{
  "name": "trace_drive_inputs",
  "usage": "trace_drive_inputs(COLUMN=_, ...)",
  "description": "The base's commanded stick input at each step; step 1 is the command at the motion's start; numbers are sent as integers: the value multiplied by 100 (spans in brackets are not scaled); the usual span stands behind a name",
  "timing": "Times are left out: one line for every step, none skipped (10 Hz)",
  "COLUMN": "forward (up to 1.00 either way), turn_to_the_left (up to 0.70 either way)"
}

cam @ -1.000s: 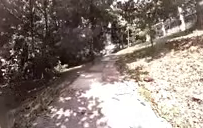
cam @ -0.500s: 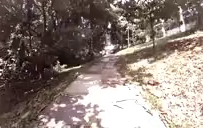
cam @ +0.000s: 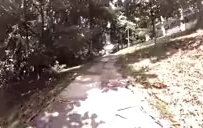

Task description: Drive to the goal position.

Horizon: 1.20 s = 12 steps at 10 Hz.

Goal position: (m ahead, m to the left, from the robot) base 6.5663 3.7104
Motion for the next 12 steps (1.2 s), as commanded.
trace_drive_inputs(forward=45, turn_to_the_left=0)
trace_drive_inputs(forward=45, turn_to_the_left=0)
trace_drive_inputs(forward=45, turn_to_the_left=0)
trace_drive_inputs(forward=45, turn_to_the_left=0)
trace_drive_inputs(forward=45, turn_to_the_left=0)
trace_drive_inputs(forward=45, turn_to_the_left=0)
trace_drive_inputs(forward=45, turn_to_the_left=0)
trace_drive_inputs(forward=45, turn_to_the_left=0)
trace_drive_inputs(forward=45, turn_to_the_left=0)
trace_drive_inputs(forward=45, turn_to_the_left=0)
trace_drive_inputs(forward=45, turn_to_the_left=0)
trace_drive_inputs(forward=45, turn_to_the_left=0)
